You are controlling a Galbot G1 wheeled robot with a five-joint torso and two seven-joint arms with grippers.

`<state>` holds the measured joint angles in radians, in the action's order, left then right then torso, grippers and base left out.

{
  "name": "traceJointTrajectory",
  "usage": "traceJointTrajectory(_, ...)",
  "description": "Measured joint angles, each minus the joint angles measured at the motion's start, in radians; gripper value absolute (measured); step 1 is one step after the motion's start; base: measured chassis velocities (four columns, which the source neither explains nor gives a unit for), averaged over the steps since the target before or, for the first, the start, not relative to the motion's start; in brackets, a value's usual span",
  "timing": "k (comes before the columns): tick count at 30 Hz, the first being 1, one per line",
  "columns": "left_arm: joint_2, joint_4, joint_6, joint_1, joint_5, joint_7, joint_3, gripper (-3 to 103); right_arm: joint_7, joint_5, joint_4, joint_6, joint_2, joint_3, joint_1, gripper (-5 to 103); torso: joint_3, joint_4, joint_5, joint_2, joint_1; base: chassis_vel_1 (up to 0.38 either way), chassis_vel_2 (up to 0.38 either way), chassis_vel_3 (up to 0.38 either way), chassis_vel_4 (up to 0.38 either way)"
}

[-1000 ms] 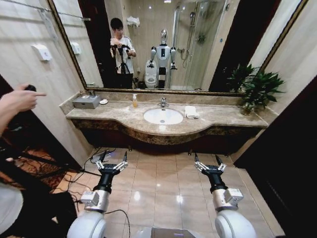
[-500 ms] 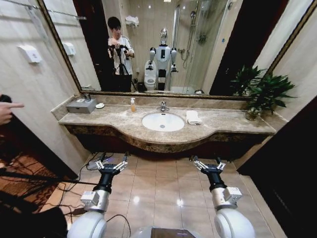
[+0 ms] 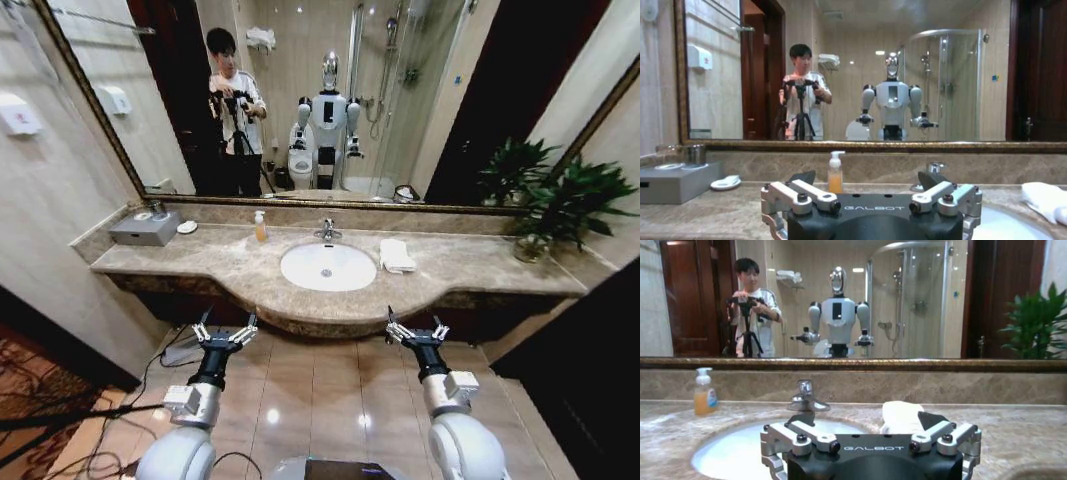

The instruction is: Pick up the towel from the sink counter and wipe the mirror surface.

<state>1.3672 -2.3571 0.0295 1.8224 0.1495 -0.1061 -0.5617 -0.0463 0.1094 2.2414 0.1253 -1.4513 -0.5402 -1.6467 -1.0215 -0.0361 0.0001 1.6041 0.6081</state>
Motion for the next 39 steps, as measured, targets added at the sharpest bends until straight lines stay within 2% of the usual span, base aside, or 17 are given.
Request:
traceJointTrajectory(5, 0.0, 0.0, 0.0, 0.0, 0.0, 0.0, 0.0, 100, 0.0, 0.018, -0.045, 0.028, 0.006, -0.012, 0.073, 100, 0.0, 0.0, 0.0, 0.0, 0.0, -0.138, 0.133, 0.125, -0.083)
traceJointTrajectory(10, 0.0, 0.0, 0.0, 0.0, 0.0, 0.0, 0.0, 100, -0.002, 0.085, -0.138, 0.142, 0.032, -0.049, 0.252, 100, 0.0, 0.0003, 0.0001, 0.0, -0.001, -0.002, 0.012, -0.004, 0.003)
traceJointTrajectory(11, 0.0, 0.0, 0.0, 0.0, 0.0, 0.0, 0.0, 100, -0.002, 0.085, -0.138, 0.142, 0.032, -0.049, 0.252, 100, 0.0, 0.0003, 0.0001, 0.0, -0.001, 0.065, -0.021, -0.04, -0.001)
traceJointTrajectory(15, 0.0, 0.0, 0.0, 0.0, 0.0, 0.0, 0.0, 100, -0.035, 0.164, -0.255, 0.209, 0.117, -0.024, 0.424, 100, 0.0, -0.0003, 0.0001, 0.0, -0.001, 0.052, -0.016, -0.04, 0.049)
traceJointTrajectory(25, 0.0, 0.0, 0.0, 0.0, 0.0, 0.0, 0.0, 100, 0.004, 0.247, -0.543, 0.246, 0.245, 0.032, 0.668, 100, 0.0, 0.0004, 0.0003, 0.0, 0.0, 0.006, -0.003, -0.005, 0.01)
traceJointTrajectory(28, 0.0, 0.0, 0.0, 0.0, 0.0, 0.0, 0.0, 100, 0.004, 0.317, -0.738, 0.257, 0.289, 0.107, 0.844, 100, 0.0, 0.0001, -0.0001, 0.0, 0.0, 0.0, 0.0, 0.0, 0.0)
traceJointTrajectory(29, 0.0, 0.0, 0.0, 0.0, 0.0, 0.0, 0.0, 100, 0.004, 0.317, -0.738, 0.257, 0.289, 0.107, 0.844, 100, 0.0, 0.0001, -0.0001, 0.0, 0.0, 0.0, 0.0, 0.0, 0.0)
traceJointTrajectory(31, 0.0, 0.0, 0.0, 0.0, 0.0, 0.0, 0.0, 100, 0.002, 0.37, -0.853, 0.257, 0.315, 0.18, 0.948, 100, 0.0, -0.0003, -0.0001, 0.0, 0.0, 0.0, 0.0, 0.0, 0.0)
traceJointTrajectory(32, 0.0, 0.0, 0.0, 0.0, 0.0, 0.0, 0.0, 100, 0.002, 0.37, -0.853, 0.257, 0.315, 0.18, 0.948, 100, 0.0, -0.0003, -0.0001, 0.0, 0.0, 0.0, 0.0, 0.0, 0.0)
traceJointTrajectory(35, 0.0, 0.0, 0.0, 0.0, 0.0, 0.0, 0.0, 100, 0.001, 0.441, -0.968, 0.277, 0.342, 0.281, 1.041, 100, 0.0, 0.0001, -0.0002, 0.0, 0.0, 0.0, 0.0, 0.0, 0.0)
traceJointTrajectory(39, 0.0, 0.0, 0.0, 0.0, 0.0, 0.0, 0.0, 100, -0.003, 0.46, -1.08, 0.281, 0.348, 0.351, 1.099, 100, 0.0, 0.0001, 0.0, 0.0, 0.0, 0.0, 0.0, 0.0, 0.0)
